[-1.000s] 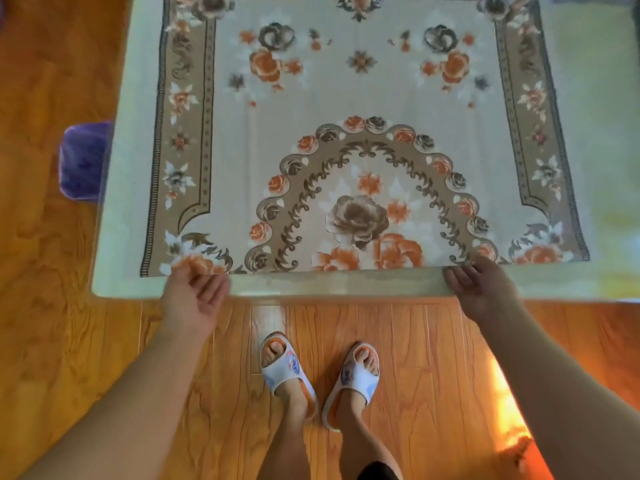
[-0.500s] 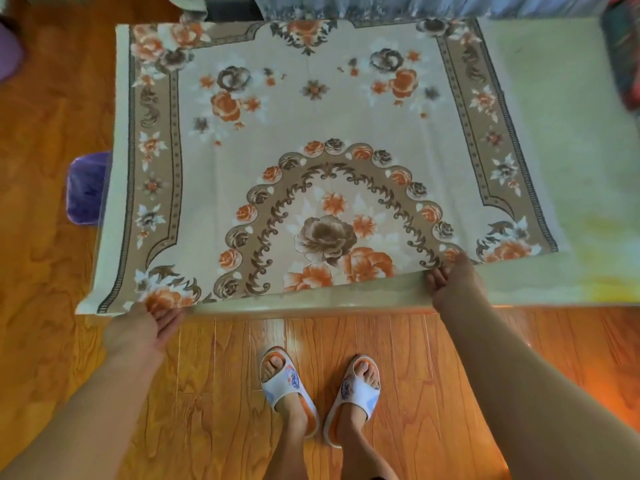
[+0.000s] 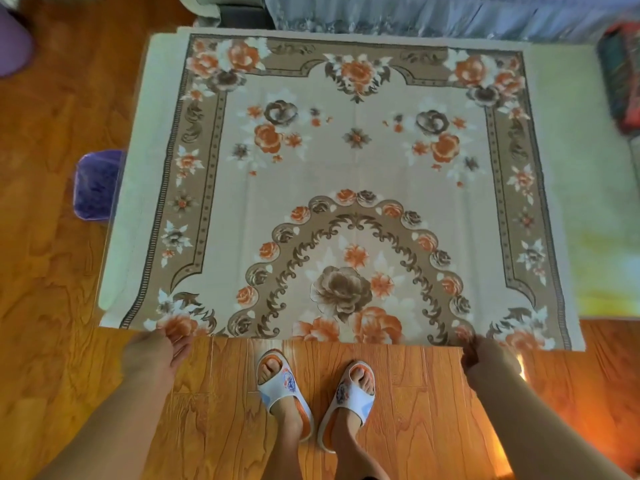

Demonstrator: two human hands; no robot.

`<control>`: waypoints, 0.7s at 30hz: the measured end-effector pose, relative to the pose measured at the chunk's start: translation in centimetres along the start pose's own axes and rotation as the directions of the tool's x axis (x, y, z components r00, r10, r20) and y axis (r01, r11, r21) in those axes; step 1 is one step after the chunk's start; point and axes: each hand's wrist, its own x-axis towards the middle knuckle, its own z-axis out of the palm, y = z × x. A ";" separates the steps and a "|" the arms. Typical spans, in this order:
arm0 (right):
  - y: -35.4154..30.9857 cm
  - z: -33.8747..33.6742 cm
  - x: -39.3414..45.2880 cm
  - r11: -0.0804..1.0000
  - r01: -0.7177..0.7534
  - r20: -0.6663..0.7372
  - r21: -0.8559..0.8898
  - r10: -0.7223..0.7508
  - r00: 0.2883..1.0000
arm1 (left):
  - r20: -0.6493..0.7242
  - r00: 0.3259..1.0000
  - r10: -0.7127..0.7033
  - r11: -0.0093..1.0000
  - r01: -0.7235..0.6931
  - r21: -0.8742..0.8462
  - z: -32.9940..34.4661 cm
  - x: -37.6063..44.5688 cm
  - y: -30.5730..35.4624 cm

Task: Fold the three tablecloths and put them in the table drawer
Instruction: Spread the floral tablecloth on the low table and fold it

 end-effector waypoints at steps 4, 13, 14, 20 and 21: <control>-0.7 -0.6 -1.1 0.973 -0.068 -0.221 0.221 0.118 0.968 | -0.038 0.998 -0.060 0.998 0.059 -0.015 0.4 0.1 0.8; -6.6 3.9 -7.6 0.539 0.045 -0.174 -0.841 -0.348 0.921 | 0.062 0.955 -0.291 0.671 0.158 0.724 0.3 -4.5 5.0; -8.0 5.8 -8.4 0.640 0.181 -0.124 -0.746 -0.401 0.908 | 0.090 0.942 -0.322 0.670 0.160 0.725 1.1 -4.9 6.2; -16.7 23.3 -13.2 0.266 0.756 0.519 -0.599 -0.590 0.619 | 0.349 0.842 0.412 0.342 -0.498 0.797 9.4 0.9 16.8; -17.9 26.3 -13.6 0.143 0.794 0.590 -0.591 -0.595 0.546 | 0.403 0.758 0.513 0.231 -0.574 0.786 10.9 2.9 18.7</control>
